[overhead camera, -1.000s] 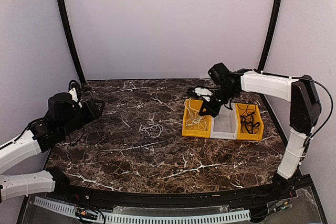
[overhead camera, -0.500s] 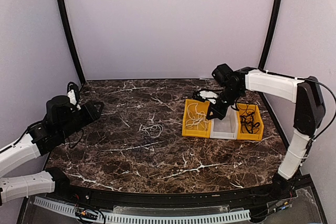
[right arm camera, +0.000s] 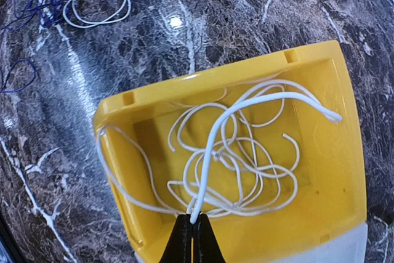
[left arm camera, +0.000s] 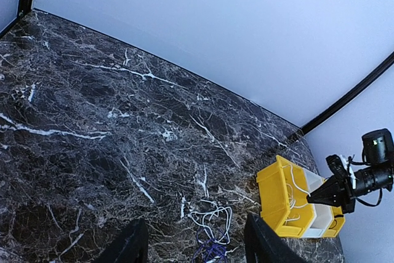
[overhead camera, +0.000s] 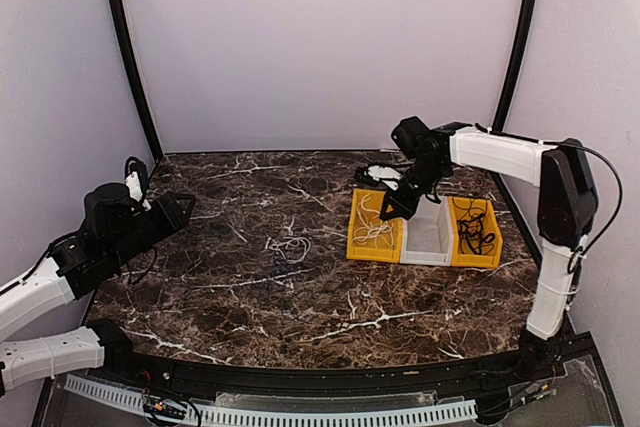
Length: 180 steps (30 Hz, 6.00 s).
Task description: Untangle the cables
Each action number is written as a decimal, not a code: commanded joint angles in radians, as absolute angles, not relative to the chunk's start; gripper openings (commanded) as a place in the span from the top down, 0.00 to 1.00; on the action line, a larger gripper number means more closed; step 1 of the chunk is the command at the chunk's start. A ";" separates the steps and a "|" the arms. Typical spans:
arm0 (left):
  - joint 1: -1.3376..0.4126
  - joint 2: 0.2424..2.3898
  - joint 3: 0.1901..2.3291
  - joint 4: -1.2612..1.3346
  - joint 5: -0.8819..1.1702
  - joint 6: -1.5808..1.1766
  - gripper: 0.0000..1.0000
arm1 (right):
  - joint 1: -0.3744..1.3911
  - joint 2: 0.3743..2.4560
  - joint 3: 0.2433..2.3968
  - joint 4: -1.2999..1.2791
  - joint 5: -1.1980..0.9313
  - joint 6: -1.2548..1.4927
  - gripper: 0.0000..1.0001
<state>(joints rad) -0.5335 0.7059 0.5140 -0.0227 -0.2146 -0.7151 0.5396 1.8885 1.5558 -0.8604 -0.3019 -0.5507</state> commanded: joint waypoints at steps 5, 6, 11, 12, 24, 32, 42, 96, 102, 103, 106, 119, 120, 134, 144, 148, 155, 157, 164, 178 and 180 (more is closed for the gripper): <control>-0.535 0.654 0.488 -0.046 -0.205 -0.748 0.44 | 0.542 2.077 1.691 -0.859 -0.314 -0.507 0.99; -0.534 0.649 0.483 -0.041 -0.207 -0.750 0.45 | 0.543 2.072 1.686 -0.855 -0.302 -0.504 0.93; -0.534 0.652 0.444 0.011 -0.166 -0.721 0.44 | 0.543 1.946 1.610 -0.818 -0.250 -0.511 0.65; -0.534 0.659 0.438 0.053 -0.143 -0.716 0.44 | 0.543 1.914 1.598 -0.820 -0.252 -0.516 0.62; -0.534 1.072 0.504 0.225 0.057 -0.641 0.46 | 0.597 1.885 1.719 -0.853 -0.279 -0.536 0.57; -0.537 1.266 0.544 0.269 0.229 -0.674 0.46 | 0.711 2.123 1.903 -0.808 -0.385 -0.583 0.62; -0.573 1.278 0.532 0.286 0.268 -0.749 0.47 | 0.787 2.387 2.092 -0.791 -0.404 -0.594 0.62; -0.715 1.526 0.629 0.696 0.081 -0.790 0.51 | 0.839 1.988 1.960 -0.781 -0.411 -0.511 1.00; -0.715 1.321 0.441 0.715 0.016 -0.764 0.78 | 0.838 1.989 1.966 -0.776 -0.415 -0.508 1.00; -0.715 1.300 0.409 0.722 -0.001 -0.753 0.83 | 0.839 1.990 1.968 -0.776 -0.414 -0.507 1.00; -0.714 1.216 0.371 0.700 -0.047 -0.721 0.99 | 0.839 1.988 1.976 -0.779 -0.402 -0.506 1.00; -0.715 1.180 0.410 0.369 -0.214 -0.627 1.00 | 0.725 1.851 1.887 -0.711 -0.243 -0.481 1.00; -0.715 1.186 0.416 0.373 -0.209 -0.625 1.00 | 0.706 1.840 1.879 -0.707 -0.241 -0.476 1.00; -0.715 1.392 0.579 0.388 -0.106 -0.597 0.65 | 0.549 1.696 1.757 -0.649 -0.254 -0.450 1.00; -0.715 1.345 0.560 0.398 -0.088 -0.604 0.63 | 0.534 1.642 1.684 -0.680 -0.210 -0.480 1.00; -0.715 1.309 0.547 0.386 -0.114 -0.590 0.63 | 0.528 1.605 1.641 -0.700 -0.177 -0.501 1.00; -0.715 1.294 0.550 0.373 -0.138 -0.577 0.62 | 0.519 1.565 1.554 -0.740 -0.114 -0.528 1.00; -0.715 1.295 0.553 0.371 -0.137 -0.576 0.62 | 0.517 1.564 1.528 -0.751 -0.102 -0.536 1.00; -0.715 1.301 0.555 0.371 -0.138 -0.571 0.61 | 0.512 1.565 1.482 -0.767 -0.036 -0.561 1.00; -0.714 1.316 0.562 0.377 -0.119 -0.588 0.60 | 0.509 1.704 1.484 -0.741 -0.096 -0.576 1.00; -0.714 1.299 0.554 0.368 -0.126 -0.589 0.60 | 0.510 1.741 1.501 -0.744 -0.116 -0.567 1.00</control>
<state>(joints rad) -0.7155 1.3365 0.5560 0.3862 -0.1207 -0.5873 0.5121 1.6714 1.4681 -0.7578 -0.0689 -0.5781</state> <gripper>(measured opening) 0.395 0.009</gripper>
